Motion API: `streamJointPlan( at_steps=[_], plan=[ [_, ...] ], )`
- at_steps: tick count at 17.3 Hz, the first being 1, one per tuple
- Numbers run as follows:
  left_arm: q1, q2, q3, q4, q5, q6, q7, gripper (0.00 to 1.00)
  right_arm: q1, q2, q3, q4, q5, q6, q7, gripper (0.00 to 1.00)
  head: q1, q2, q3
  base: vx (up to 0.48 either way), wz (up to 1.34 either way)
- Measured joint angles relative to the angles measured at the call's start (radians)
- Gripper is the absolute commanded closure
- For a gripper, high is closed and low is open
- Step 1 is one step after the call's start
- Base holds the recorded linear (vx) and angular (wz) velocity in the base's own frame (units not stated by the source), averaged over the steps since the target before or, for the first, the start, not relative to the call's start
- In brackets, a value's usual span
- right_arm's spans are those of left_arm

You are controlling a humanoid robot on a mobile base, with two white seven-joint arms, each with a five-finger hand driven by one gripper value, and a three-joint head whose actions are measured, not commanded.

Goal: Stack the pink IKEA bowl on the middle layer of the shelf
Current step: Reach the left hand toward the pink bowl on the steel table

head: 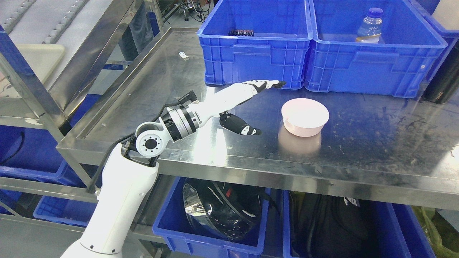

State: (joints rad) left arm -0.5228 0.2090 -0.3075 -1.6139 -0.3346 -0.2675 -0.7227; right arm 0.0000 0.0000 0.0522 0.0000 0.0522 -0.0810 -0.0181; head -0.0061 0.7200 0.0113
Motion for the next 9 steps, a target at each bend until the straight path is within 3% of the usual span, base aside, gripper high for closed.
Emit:
streamJointPlan(
  at_steps=[2, 6, 9],
  plan=[
    [-0.028, -0.001, -0.011, 0.008, -0.024, 0.000, -0.051, 0.20, 0.000, 0.000, 0.000, 0.000, 0.000, 0.000, 0.000, 0.00, 0.0000, 0.000, 0.000, 0.000, 0.00],
    [-0.111, -0.040, -0.045, 0.062, -0.103, 0.002, -0.151, 0.14, 0.000, 0.000, 0.000, 0.000, 0.000, 0.000, 0.000, 0.00, 0.0000, 0.000, 0.000, 0.000, 0.00],
    [-0.190, -0.091, -0.078, 0.147, -0.187, -0.019, -0.202, 0.16, 0.000, 0.000, 0.000, 0.000, 0.000, 0.000, 0.000, 0.00, 0.0000, 0.000, 0.000, 0.000, 0.00]
  ],
)
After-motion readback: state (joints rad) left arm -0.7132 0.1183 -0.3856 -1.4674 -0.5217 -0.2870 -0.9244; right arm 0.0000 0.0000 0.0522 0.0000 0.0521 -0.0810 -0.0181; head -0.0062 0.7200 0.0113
